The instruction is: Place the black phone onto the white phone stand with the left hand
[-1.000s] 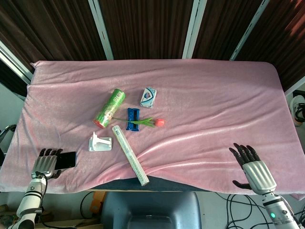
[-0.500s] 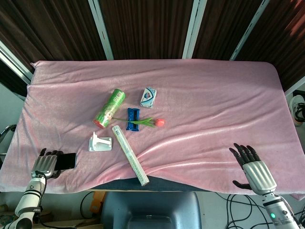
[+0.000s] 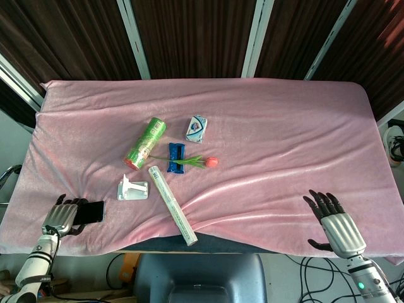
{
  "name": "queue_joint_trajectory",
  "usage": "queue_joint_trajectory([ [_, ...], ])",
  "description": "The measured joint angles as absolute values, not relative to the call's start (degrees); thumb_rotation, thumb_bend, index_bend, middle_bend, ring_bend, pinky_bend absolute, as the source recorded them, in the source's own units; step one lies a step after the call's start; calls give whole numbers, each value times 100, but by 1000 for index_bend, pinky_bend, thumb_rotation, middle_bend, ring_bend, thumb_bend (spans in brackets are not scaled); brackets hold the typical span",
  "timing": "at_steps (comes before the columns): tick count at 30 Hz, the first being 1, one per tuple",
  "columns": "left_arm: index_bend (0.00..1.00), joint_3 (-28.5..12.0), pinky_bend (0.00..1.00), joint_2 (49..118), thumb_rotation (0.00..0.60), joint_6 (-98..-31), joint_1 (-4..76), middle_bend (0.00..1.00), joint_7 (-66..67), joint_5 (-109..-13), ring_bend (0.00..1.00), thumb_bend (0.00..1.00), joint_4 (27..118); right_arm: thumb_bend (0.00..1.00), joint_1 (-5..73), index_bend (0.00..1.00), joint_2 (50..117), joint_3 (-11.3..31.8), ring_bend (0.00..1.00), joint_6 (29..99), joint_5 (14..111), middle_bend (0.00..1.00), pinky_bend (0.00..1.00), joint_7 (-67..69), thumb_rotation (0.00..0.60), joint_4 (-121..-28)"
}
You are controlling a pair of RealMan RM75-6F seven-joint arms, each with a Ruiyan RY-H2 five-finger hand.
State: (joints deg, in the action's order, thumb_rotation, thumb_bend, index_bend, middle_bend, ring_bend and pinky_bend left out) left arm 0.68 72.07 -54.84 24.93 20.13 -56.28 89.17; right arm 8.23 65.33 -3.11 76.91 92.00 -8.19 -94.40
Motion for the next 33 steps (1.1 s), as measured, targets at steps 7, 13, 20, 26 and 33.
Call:
queue_joint_trajectory([
  [7, 724, 20, 59, 7171, 600, -5832, 2248, 979, 1068, -6223, 597, 339, 8786, 241, 820, 0, 6535, -308, 0, 7699, 9205, 0, 69, -803, 600, -9431],
  [13, 724, -10, 58, 7207, 600, -6510, 1961, 979, -985, -7300, 596, 338, 8318, 241, 830, 0, 6565, -310, 0, 7663, 9190, 0, 69, -857, 600, -9424],
  [20, 723, -115, 53, 7494, 600, -7680, 1688, 979, -3429, -8498, 593, 337, 7332, 241, 847, 0, 6587, -312, 0, 7605, 9166, 0, 69, -911, 600, -9431],
  [26, 722, -212, 41, 7922, 600, -8115, 1788, 976, -4605, -9105, 584, 338, 6484, 241, 865, 0, 6595, -314, 0, 7567, 9151, 0, 69, -940, 600, -9435],
  [33, 721, -240, 43, 8287, 600, -7939, 2253, 968, -5281, -9380, 579, 337, 5872, 241, 886, 0, 6611, -305, 0, 7512, 9104, 0, 69, -992, 600, -9435],
])
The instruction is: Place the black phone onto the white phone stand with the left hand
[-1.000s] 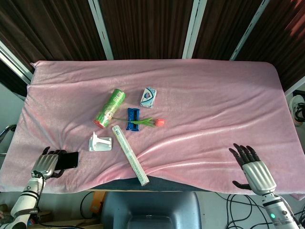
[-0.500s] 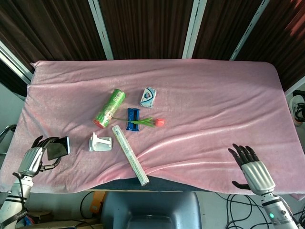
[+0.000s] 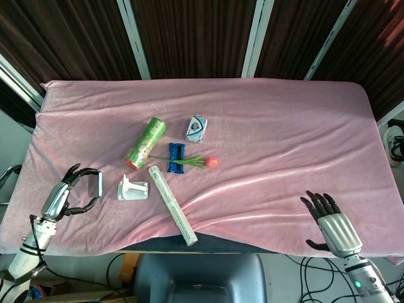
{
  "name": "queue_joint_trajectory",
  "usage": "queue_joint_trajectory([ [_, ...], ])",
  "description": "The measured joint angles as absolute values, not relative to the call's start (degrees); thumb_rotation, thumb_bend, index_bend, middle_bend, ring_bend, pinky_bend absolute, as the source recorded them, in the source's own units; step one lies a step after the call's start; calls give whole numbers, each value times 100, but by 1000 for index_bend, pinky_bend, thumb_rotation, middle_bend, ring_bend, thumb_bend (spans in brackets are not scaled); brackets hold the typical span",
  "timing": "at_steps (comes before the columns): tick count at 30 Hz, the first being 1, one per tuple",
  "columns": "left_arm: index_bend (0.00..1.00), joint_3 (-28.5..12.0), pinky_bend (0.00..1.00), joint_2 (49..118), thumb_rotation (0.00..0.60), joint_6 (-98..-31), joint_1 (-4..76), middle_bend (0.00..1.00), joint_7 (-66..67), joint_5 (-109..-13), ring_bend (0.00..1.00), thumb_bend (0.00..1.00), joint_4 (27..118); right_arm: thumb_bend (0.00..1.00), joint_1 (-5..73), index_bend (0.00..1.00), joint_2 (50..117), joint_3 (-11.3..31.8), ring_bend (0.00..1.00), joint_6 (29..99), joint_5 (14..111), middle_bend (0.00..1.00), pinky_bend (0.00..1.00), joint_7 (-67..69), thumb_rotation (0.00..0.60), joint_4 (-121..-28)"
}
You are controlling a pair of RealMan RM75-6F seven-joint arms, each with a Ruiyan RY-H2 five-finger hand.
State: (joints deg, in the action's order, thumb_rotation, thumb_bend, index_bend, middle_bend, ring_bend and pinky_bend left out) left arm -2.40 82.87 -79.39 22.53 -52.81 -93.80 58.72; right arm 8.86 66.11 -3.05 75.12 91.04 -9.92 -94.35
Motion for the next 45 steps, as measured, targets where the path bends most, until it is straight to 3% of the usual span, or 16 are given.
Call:
queue_joint_trajectory([
  [16, 718, -113, 43, 8726, 600, -7478, 2672, 963, -6965, -9334, 563, 342, 5285, 241, 911, 0, 6584, -307, 0, 7474, 9083, 0, 69, -988, 600, -9460],
  [45, 721, 216, 43, 9597, 600, -7174, 3090, 956, -8078, -9403, 536, 340, 3864, 241, 933, 0, 6595, -274, 0, 7456, 9000, 0, 70, -1060, 600, -9466],
])
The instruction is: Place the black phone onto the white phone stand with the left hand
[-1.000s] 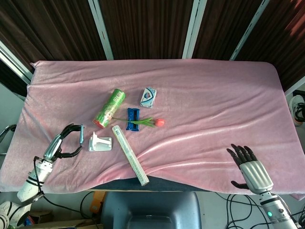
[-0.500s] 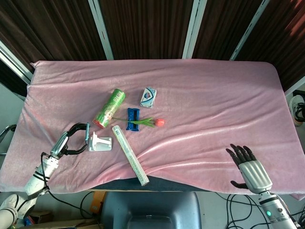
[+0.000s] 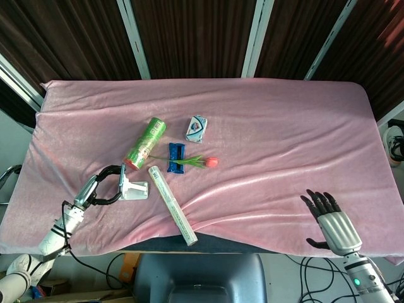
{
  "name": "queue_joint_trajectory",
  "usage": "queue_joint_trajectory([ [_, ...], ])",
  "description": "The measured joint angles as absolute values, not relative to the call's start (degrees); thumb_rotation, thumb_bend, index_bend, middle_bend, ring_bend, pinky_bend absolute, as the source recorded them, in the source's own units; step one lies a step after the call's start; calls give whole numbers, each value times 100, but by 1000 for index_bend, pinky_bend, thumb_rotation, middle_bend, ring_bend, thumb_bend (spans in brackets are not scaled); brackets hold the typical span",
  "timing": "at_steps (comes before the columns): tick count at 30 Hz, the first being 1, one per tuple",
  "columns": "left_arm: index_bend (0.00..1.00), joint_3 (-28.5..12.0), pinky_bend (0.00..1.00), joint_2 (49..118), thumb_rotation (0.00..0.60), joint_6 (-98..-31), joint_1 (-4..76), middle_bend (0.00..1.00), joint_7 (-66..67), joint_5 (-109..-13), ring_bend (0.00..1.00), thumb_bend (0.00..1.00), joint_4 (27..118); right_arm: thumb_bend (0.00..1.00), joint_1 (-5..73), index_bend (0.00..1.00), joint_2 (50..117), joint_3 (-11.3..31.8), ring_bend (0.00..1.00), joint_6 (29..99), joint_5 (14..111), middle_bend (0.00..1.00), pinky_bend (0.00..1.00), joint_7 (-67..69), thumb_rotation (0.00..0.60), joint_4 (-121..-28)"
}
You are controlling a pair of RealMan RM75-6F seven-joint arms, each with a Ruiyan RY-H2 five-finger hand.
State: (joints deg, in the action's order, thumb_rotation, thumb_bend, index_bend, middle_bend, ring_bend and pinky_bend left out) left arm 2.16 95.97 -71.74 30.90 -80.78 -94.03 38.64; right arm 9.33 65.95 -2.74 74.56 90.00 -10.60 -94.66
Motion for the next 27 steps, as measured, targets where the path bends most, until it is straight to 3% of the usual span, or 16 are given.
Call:
queue_joint_trajectory([
  [15, 715, 339, 41, 9796, 600, -7116, 3078, 942, -8213, -9376, 522, 339, 3583, 241, 934, 0, 6584, -272, 0, 7465, 8997, 0, 70, -1051, 600, -9476],
  [18, 649, 374, 29, 9796, 600, -7088, 3081, 874, -8251, -9383, 464, 336, 3571, 241, 935, 0, 6583, -274, 0, 7461, 8998, 0, 70, -1053, 600, -9477],
  [23, 480, 411, 5, 9792, 600, -7010, 3112, 677, -8340, -9385, 321, 324, 3563, 241, 939, 0, 6576, -277, 0, 7456, 9000, 0, 70, -1046, 600, -9484],
  [27, 452, 403, 2, 9820, 600, -6984, 3128, 605, -8364, -9358, 281, 318, 3514, 241, 933, 0, 6568, -276, 0, 7474, 9006, 0, 70, -1030, 600, -9490],
])
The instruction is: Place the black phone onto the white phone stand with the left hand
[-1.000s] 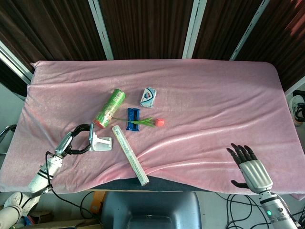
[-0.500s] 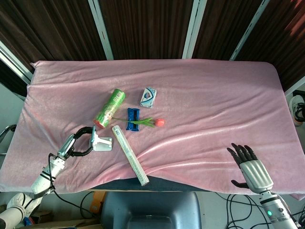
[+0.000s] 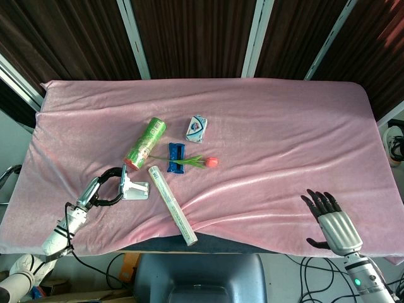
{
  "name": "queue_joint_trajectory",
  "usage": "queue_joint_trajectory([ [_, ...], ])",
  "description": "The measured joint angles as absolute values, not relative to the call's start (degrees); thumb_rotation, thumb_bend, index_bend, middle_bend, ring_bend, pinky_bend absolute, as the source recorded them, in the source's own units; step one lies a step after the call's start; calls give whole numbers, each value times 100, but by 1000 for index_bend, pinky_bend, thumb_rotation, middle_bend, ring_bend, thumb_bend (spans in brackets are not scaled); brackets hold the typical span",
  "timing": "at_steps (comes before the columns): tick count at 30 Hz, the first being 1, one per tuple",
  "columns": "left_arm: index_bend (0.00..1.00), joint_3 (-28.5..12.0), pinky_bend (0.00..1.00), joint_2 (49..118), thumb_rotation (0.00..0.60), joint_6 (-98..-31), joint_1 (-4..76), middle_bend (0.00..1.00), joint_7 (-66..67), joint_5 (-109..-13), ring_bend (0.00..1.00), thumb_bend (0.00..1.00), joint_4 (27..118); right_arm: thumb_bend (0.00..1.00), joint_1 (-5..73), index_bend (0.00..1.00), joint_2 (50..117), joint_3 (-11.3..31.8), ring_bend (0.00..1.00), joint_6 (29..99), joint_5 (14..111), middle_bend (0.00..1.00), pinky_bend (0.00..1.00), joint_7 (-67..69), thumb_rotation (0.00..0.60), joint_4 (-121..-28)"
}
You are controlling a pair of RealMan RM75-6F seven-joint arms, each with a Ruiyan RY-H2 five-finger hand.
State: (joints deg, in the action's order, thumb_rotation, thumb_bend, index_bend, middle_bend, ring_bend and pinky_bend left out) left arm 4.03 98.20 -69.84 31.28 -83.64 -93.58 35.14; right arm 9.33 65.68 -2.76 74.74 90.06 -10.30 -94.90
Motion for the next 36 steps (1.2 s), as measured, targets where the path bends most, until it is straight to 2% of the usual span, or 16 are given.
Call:
queue_joint_trajectory([
  [2, 437, 412, 1, 9829, 600, -6980, 3128, 567, -8376, -9355, 264, 313, 3494, 241, 933, 0, 6564, -274, 0, 7474, 9003, 0, 70, -1030, 600, -9491],
  [6, 396, 433, 0, 9822, 600, -6966, 3121, 406, -8408, -9353, 173, 302, 3495, 241, 937, 0, 6563, -271, 0, 7466, 8993, 0, 70, -1038, 600, -9499],
  [14, 125, 437, 0, 9785, 600, -7011, 3087, 131, -8483, -9329, 14, 285, 3553, 241, 934, 0, 6567, -275, 0, 7475, 9005, 0, 70, -1048, 600, -9500],
  [19, 32, 450, 0, 9755, 600, -7133, 3042, 16, -8421, -9346, 0, 261, 3590, 241, 934, 0, 6568, -270, 0, 7486, 9011, 0, 70, -1039, 600, -9497],
  [22, 0, 446, 0, 9732, 600, -7246, 2994, 0, -8346, -9347, 0, 242, 3620, 240, 935, 0, 6566, -272, 0, 7488, 9019, 0, 70, -1038, 600, -9501],
  [29, 0, 387, 0, 9509, 600, -7584, 2839, 0, -7813, -9311, 0, 234, 3854, 240, 931, 0, 6577, -260, 0, 7502, 9006, 0, 70, -1055, 600, -9497],
  [36, 0, 356, 0, 8813, 600, -7820, 2465, 0, -5783, -9097, 0, 278, 4781, 241, 914, 0, 6570, -245, 0, 7531, 8972, 0, 70, -1071, 600, -9510],
])
